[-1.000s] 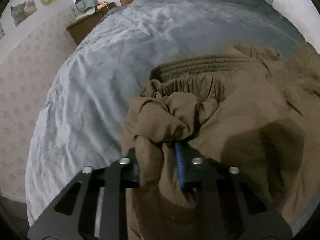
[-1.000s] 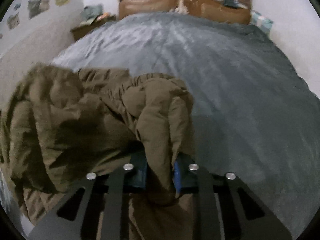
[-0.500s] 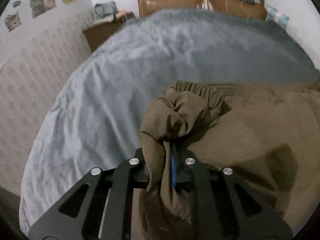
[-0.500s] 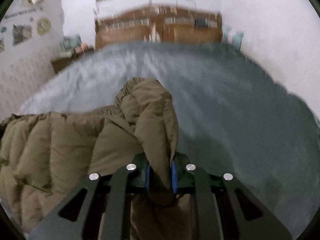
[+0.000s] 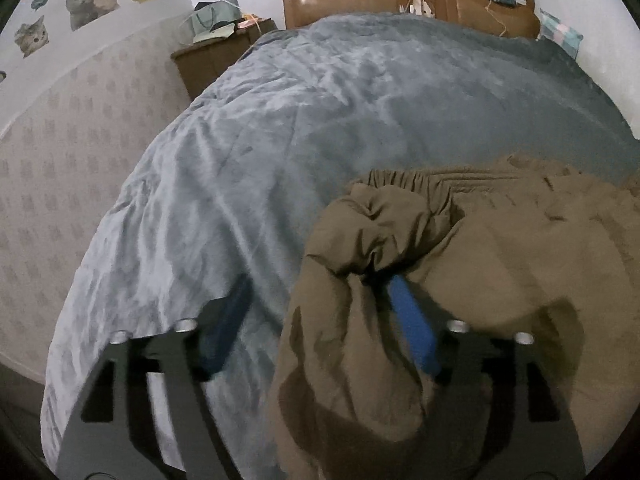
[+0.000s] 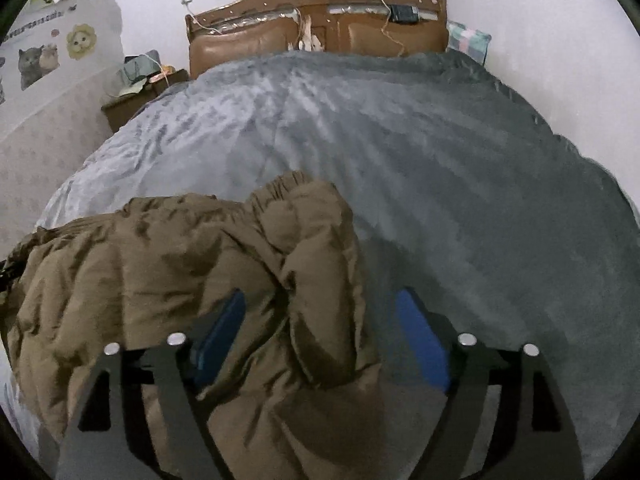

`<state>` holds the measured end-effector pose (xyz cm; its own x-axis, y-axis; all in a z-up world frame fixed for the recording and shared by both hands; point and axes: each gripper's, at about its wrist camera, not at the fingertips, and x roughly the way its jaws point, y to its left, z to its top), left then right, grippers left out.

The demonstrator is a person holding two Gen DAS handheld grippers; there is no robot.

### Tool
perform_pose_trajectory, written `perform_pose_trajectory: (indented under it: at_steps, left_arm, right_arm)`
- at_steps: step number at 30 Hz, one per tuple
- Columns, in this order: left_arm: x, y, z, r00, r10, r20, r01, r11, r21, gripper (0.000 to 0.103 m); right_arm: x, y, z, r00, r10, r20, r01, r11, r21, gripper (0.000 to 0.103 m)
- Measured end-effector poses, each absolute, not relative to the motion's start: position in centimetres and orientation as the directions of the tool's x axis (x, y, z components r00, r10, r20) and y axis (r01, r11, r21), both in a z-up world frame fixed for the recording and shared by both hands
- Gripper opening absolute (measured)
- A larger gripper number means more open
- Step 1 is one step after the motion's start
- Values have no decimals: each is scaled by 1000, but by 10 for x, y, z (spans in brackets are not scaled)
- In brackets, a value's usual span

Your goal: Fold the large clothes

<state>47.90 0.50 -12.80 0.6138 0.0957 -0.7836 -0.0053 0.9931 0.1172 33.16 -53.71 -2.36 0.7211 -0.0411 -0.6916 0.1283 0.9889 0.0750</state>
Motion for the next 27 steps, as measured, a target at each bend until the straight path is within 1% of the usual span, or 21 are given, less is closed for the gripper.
perform_pose_trajectory:
  at_steps: [1,4,7,8,11,14,17,21,24,25,26,27]
  left_arm:
    - [479,6,-125,608,87,-789,-1,994,109,85]
    - [470,11,-119,585,45,-810,19,997,69,86]
    - [462,12,-109,570,9,-822,33,999,34,91]
    - [460,8,-105,564,-12,-825,46,999,17,91]
    - [452,-5,-97,540,-34,-841,68,998,4,91]
    - [449,-25,-90,522,-93,-848,122,992,-34,91]
    - [434,-43,-87,490,-115,-864,156,987,-43,91]
    - [441,-61,-96,390,-169,-905,172,979,-109,91]
    - [452,-68,-109,352,-167,-921,167,979,-114,91]
    - [454,-69,-112,351,-157,-923,165,981,-104,91]
    - [456,-70,-117,349,-153,-925,167,981,-100,90]
    - [458,-73,-122,345,-150,-926,168,981,-96,84]
  right_arm:
    - [330,-536,-20,723,-30,-690,122,989,84,90]
    - [324,-527,-11,726,0,-687,96,990,101,92]
    - [323,-516,-9,720,1,-694,83,993,88,94]
    - [322,-512,-7,718,9,-696,73,993,89,94]
    - [323,-495,-3,707,41,-706,40,994,98,94]
    - [327,-474,1,693,67,-717,4,995,98,94]
    - [328,-452,7,685,118,-719,-38,991,127,94]
    - [336,-433,8,642,154,-751,-38,985,170,95]
    - [343,-426,3,618,192,-763,-32,975,219,95]
    - [344,-423,2,619,182,-764,-30,978,209,95]
    - [346,-421,-1,622,161,-766,-24,982,187,95]
    - [347,-419,-4,624,135,-770,-19,987,158,94]
